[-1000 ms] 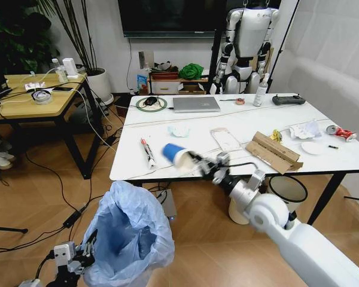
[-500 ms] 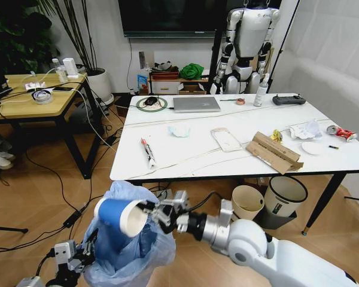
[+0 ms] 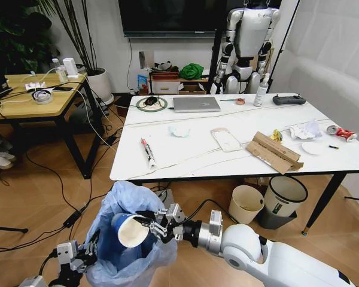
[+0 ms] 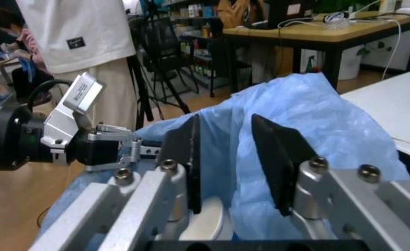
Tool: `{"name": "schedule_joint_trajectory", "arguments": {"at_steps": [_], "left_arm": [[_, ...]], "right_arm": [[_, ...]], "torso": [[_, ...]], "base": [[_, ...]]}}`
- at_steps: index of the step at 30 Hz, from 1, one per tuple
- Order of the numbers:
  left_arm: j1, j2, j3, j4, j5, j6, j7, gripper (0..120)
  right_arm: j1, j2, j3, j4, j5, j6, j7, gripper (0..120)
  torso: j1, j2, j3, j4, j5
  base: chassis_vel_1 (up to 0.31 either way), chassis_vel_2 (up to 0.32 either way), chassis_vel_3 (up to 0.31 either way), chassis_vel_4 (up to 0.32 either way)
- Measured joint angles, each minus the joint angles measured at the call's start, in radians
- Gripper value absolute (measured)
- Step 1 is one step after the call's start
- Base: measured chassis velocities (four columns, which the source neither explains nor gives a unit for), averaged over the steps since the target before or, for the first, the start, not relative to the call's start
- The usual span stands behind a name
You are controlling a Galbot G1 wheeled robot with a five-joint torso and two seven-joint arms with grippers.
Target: Pick up the trash bin and place the trash from the table into it.
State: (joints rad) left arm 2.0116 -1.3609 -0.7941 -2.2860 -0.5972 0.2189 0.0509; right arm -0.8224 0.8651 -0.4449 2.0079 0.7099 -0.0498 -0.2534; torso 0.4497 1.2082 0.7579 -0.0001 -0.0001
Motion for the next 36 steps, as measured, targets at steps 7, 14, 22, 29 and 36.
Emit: {"name": "schedule_joint_trajectory", "arguments": {"at_steps": [7, 14, 22, 29, 36], "left_arm": [[-0.007, 0.004, 0.002, 0.001, -0.005, 0.003, -0.003, 1], [0.0, -0.001, 0.007, -0.012, -0.005, 0.004, -0.005, 1], [0.01, -0.005, 0.007, -0.017, 0.0, 0.004, -0.005, 1], [0.012, -0.009, 0.012, -0.015, 0.007, 0.002, -0.003, 1], [0.017, -0.009, 0.012, -0.012, 0.012, -0.001, 0.001, 1]], "right_arm": [[-0.006, 0.004, 0.014, 0.003, -0.002, 0.0, 0.013, 56], [0.0, 0.035, 0.024, -0.048, -0.023, -0.003, 0.048, 82], [0.011, 0.059, 0.039, -0.105, -0.046, -0.004, 0.07, 100], [0.026, 0.077, 0.055, -0.149, -0.048, -0.007, 0.082, 100], [0.062, 0.101, 0.079, -0.206, -0.041, -0.007, 0.087, 100]], "torso": [[0.0, 0.0, 0.0, -0.0001, 0.0], [0.0, 0.0, 0.0, 0.0, 0.0001], [0.0, 0.0, 0.0, 0.0001, 0.0], [0.0, 0.0, 0.0, 0.0, 0.0], [0.0, 0.0, 0.0, 0.0001, 0.0]], "base": [[0.0, 0.0, 0.0, 0.0], [0.0, 0.0, 0.0, 0.0], [0.0, 0.0, 0.0, 0.0], [0.0, 0.0, 0.0, 0.0], [0.0, 0.0, 0.0, 0.0]]}}
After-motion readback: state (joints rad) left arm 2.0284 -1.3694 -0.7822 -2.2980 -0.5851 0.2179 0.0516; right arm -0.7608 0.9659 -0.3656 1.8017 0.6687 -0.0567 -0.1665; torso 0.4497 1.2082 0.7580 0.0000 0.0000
